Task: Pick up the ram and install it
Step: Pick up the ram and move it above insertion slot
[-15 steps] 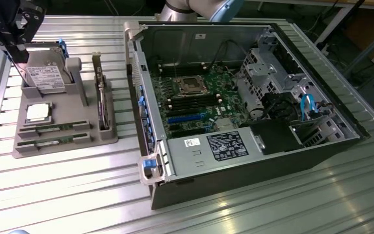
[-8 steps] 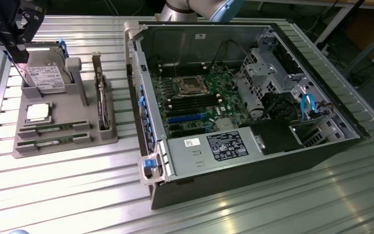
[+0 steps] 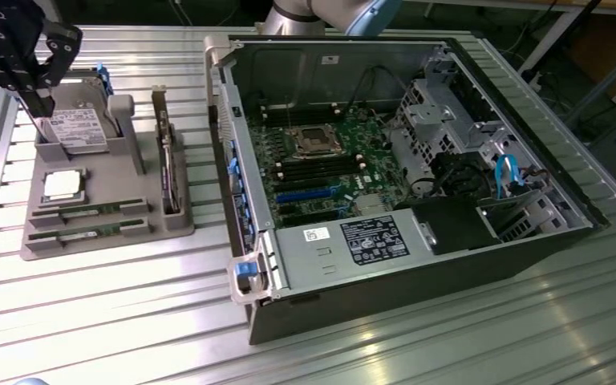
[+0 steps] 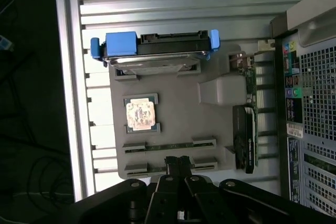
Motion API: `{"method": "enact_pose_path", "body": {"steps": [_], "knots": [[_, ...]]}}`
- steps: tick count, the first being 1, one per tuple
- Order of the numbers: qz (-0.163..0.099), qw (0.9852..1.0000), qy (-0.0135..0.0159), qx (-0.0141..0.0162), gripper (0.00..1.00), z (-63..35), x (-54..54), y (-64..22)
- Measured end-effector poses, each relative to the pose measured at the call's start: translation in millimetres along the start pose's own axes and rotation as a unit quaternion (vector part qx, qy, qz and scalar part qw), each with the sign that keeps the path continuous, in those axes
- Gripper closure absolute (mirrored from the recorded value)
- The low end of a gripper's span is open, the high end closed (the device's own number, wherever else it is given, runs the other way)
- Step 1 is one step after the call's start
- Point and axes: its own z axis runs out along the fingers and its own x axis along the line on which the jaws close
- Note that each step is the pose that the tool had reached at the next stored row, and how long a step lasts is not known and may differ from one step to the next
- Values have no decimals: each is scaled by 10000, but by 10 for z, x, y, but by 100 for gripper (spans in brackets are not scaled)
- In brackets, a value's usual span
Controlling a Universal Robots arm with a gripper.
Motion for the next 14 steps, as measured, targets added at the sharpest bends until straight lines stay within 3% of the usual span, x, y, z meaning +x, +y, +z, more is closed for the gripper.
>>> {"method": "enact_pose_path", "body": {"steps": [8, 14], "knots": [[0, 10000, 1, 0, 89, 266, 12, -6], [0, 10000, 0, 0, 89, 267, 13, -6]]}}
